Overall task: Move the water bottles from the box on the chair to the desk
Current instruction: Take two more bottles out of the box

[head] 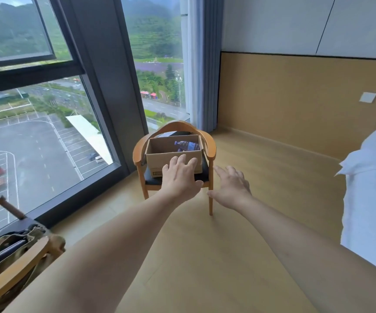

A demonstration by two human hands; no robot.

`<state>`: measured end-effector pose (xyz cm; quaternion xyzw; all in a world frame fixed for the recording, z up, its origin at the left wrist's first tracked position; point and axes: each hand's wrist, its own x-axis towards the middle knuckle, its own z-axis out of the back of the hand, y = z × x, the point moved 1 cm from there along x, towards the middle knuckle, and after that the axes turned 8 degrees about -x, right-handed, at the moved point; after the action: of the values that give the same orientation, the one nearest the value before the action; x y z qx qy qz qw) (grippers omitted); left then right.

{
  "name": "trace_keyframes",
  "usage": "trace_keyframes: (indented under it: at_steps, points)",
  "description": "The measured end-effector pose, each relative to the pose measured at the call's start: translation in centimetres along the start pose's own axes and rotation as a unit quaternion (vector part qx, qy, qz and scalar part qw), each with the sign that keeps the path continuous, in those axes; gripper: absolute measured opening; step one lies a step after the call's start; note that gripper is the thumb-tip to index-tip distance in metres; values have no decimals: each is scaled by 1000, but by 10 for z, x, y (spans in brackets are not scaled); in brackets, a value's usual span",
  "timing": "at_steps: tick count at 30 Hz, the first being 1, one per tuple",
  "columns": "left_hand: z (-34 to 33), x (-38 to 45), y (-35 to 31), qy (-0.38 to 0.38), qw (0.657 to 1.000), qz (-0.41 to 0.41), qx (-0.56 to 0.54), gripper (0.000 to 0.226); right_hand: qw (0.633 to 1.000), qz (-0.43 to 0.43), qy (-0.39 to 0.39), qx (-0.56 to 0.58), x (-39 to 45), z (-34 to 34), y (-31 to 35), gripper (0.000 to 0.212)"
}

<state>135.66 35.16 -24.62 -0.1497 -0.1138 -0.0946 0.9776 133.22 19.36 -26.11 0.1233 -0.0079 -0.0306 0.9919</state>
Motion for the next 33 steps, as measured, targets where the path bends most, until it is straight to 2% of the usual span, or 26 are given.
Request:
trace_keyframes:
  at_steps: [12,24,33]
  points:
    - [-65,162,54,34,998,53,-14,71,998,31,50,-4,176,-40,5,83]
    - [-119,393,157,62,994,83,-44,70,997,24,79,-10,424,-70,45,84]
    - [-183,500,226,99,984,140,-50,66,989,38,142,1,568,-126,62,82]
